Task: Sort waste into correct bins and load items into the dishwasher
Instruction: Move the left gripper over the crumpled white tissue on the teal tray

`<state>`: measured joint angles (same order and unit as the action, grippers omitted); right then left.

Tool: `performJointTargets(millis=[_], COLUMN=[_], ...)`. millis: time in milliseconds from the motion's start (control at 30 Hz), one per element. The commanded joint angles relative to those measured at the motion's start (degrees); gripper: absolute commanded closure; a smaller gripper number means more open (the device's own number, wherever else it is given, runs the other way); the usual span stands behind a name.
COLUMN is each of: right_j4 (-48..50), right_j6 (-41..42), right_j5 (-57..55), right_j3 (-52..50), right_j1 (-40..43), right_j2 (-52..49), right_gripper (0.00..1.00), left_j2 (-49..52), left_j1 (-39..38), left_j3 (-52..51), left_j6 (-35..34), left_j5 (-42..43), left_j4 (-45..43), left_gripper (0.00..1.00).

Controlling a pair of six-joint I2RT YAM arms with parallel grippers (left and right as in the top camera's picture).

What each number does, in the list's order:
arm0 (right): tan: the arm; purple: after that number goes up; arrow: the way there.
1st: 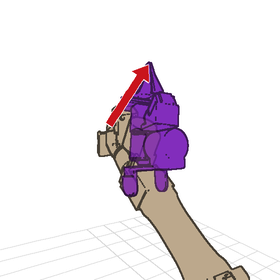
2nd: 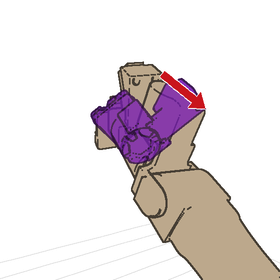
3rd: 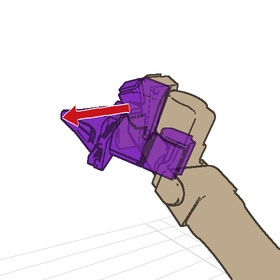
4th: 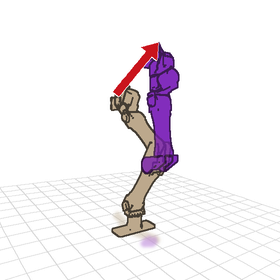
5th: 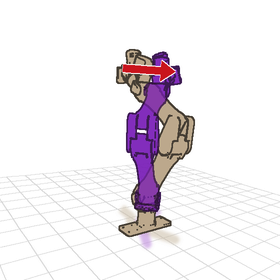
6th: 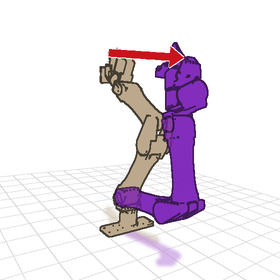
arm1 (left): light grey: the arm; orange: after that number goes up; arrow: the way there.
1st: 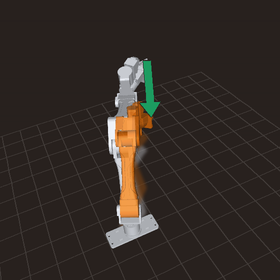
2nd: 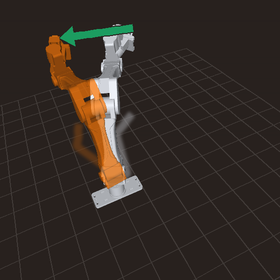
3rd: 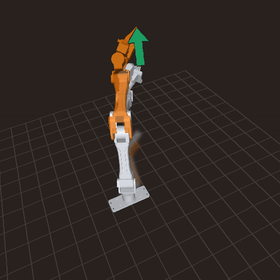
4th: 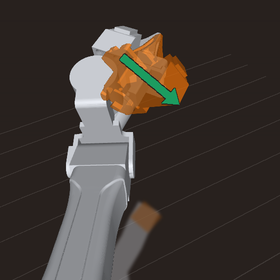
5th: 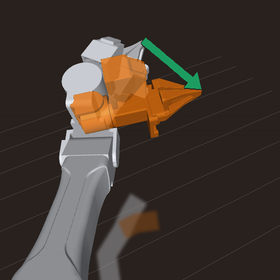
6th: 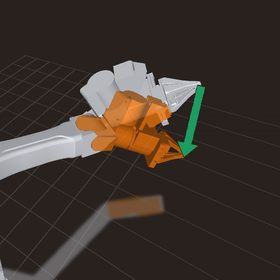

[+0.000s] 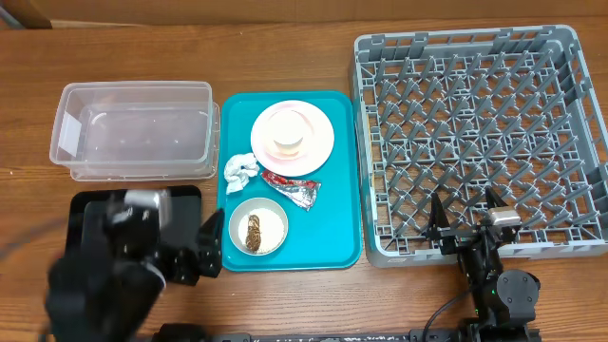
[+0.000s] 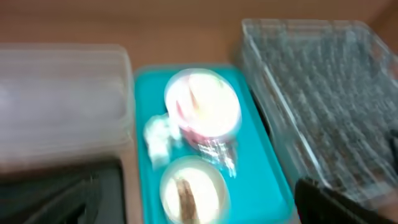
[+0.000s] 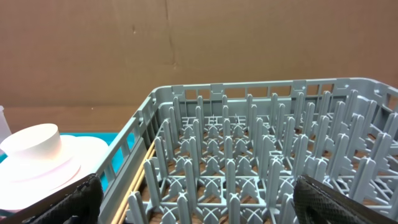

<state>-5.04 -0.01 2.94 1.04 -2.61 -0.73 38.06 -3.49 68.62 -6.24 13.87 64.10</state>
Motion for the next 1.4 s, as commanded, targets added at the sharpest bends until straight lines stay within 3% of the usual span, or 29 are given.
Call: performJointTargets(millis=[0,167,367,400,467,567,700,900,1033,1067,1100,1167,1300,1367], right_j4=[0.4,0.4,0.4,0.4,0.4,0.4,0.4,0.4,0.4,0.4,0.4,0.4,0.4,0.4], right_j6=[0.2,0.2,0.2,0.2,0.2,0.2,0.2,0.2,0.2,0.2,0.2,0.2,0.2,0.2], right_j5=[-0.3,-0.3,-0.3,-0.3,-0.3,-0.3,-0.3,-0.3,-0.3,-0.3,-0.3,-0.3,-0.3,-0.3], right_j3=[-0.6,-0.6,-0.6,-0.6,-0.6,-0.6,-0.6,-0.6,-0.6,-0.6,-0.6,-0.6,-0.6,-0.6], right_j1=[0.4,0.4,0.4,0.4,0.4,0.4,0.4,0.4,0.4,0.4,0.4,0.4,0.4,0.4], right_j2=[0.6,0.6,0.6,0.6,0.6,0.6,0.6,0.6,0.6,0.6,0.6,0.6,0.6,0.6], right_gripper=[0.00,0.00,0.00,0.00,0.00,0.00,0.00,0.00,0.00,0.00,0.00,0.00,0.00,0.00], left_j2=[16.6,31.5,42.4,44.0,46.3,49.6,50.8,50.7,50.7,50.7,50.7,50.7,50.7,50.8], left_j1=[-0.3,-0.3,-0.3,-0.3,-0.3,-0.4,-1.3,-6.0,-11.2,-11.8,-12.3,-12.4,-12.2,-12.2], left_j3=[15.1,26.6,27.5,27.5,27.5,27.3,25.6,25.1,24.5,24.3,24.0,23.4,22.2,21.2], left_j6=[1.3,1.6,2.6,3.1,3.0,3.0,-0.5,-14.4,-19.1,-19.2,-19.7,-21.6,-27.4,-31.1], left_j5=[6.4,6.6,9.4,9.4,9.4,9.0,4.9,-12.1,-19.3,-19.6,-19.6,-19.6,-19.8,-20.3], left_j4=[11.3,20.6,21.4,21.8,23.0,24.9,23.5,21.2,17.4,16.2,15.0,13.3,11.0,10.1], left_gripper=[0.00,0.00,0.00,0.05,0.30,0.96,0.96,0.94,0.79,0.57,0.44,0.38,0.57,0.57])
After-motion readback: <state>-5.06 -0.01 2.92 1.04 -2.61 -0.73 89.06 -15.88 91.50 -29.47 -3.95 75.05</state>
